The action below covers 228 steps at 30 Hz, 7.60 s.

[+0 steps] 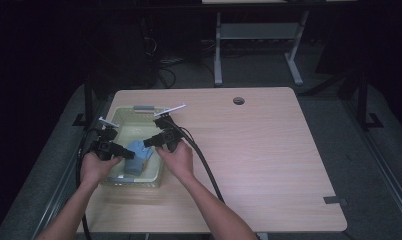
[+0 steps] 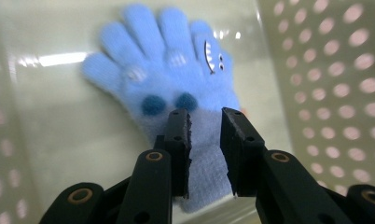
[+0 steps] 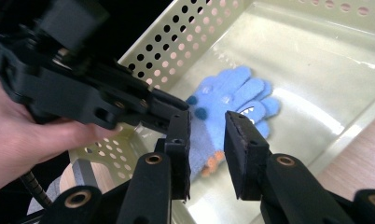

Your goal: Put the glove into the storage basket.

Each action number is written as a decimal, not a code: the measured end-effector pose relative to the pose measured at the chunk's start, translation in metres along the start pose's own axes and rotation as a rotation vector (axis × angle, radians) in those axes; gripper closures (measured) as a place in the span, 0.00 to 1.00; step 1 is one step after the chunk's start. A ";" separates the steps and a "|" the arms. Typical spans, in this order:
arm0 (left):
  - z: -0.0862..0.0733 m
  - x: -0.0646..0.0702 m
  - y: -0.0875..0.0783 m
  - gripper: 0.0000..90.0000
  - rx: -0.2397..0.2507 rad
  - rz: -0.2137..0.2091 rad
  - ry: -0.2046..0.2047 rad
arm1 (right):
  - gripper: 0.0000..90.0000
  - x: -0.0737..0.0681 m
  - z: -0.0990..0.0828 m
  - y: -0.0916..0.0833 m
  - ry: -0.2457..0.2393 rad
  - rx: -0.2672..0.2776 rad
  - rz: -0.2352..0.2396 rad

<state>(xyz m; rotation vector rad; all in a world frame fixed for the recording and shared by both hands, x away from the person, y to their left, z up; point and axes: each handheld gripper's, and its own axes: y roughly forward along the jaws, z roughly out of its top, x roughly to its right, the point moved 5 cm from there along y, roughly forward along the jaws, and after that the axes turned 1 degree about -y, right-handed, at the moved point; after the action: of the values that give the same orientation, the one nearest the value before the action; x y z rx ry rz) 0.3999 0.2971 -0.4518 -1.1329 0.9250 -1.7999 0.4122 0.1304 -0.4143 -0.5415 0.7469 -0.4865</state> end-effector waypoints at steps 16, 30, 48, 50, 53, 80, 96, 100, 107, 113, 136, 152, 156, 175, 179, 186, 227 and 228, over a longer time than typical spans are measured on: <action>0.003 0.000 -0.005 0.64 0.048 -0.031 -0.025 | 0.73 0.010 0.001 -0.015 0.018 0.023 0.017; 0.009 0.015 -0.026 0.55 0.167 -0.079 0.016 | 0.62 0.021 0.001 -0.045 0.016 0.070 0.055; 0.013 0.042 -0.033 0.48 0.256 -0.130 0.029 | 0.52 0.042 -0.001 -0.079 0.020 0.100 0.088; 0.013 0.043 -0.033 0.47 0.259 -0.128 0.027 | 0.51 0.044 -0.001 -0.082 0.017 0.103 0.091; 0.014 0.047 -0.033 0.47 0.269 -0.136 0.024 | 0.50 0.046 -0.002 -0.086 0.023 0.100 0.094; 0.024 0.085 -0.026 0.41 0.312 -0.186 0.057 | 0.44 0.071 -0.019 -0.128 0.052 0.148 0.092; 0.024 0.112 -0.022 0.40 0.323 -0.206 0.102 | 0.41 0.085 -0.040 -0.152 0.087 0.175 0.096; 0.026 0.117 -0.021 0.40 0.323 -0.214 0.114 | 0.41 0.088 -0.042 -0.157 0.093 0.179 0.087; 0.028 0.126 -0.017 0.40 0.315 -0.224 0.129 | 0.40 0.094 -0.045 -0.166 0.103 0.189 0.082; 0.029 0.136 -0.015 0.40 0.319 -0.230 0.145 | 0.40 0.100 -0.049 -0.174 0.107 0.191 0.072; 0.027 0.170 -0.002 0.37 0.303 -0.283 0.201 | 0.39 0.123 -0.065 -0.207 0.134 0.215 0.020; 0.016 0.196 0.010 0.31 0.292 -0.308 0.260 | 0.38 0.140 -0.089 -0.223 0.179 0.222 0.004; 0.012 0.200 0.014 0.29 0.286 -0.317 0.274 | 0.37 0.145 -0.096 -0.226 0.186 0.216 -0.010; -0.003 0.217 0.028 0.28 0.302 -0.342 0.309 | 0.35 0.167 -0.127 -0.238 0.235 0.226 -0.032; -0.006 0.220 0.031 0.28 0.308 -0.350 0.314 | 0.35 0.171 -0.135 -0.243 0.239 0.231 -0.036; -0.012 0.225 0.039 0.28 0.304 -0.363 0.319 | 0.35 0.176 -0.145 -0.248 0.242 0.230 -0.044; -0.072 0.217 0.065 0.27 0.320 -0.421 0.346 | 0.32 0.183 -0.199 -0.257 0.239 0.206 -0.063; -0.075 0.217 0.065 0.27 0.319 -0.420 0.349 | 0.32 0.183 -0.200 -0.257 0.239 0.209 -0.062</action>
<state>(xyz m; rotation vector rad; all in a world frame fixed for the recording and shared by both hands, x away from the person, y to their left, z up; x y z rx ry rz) 0.2857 0.0880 -0.4591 -0.8657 0.5806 -2.4429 0.3248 -0.2284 -0.4700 -0.3145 0.8967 -0.6871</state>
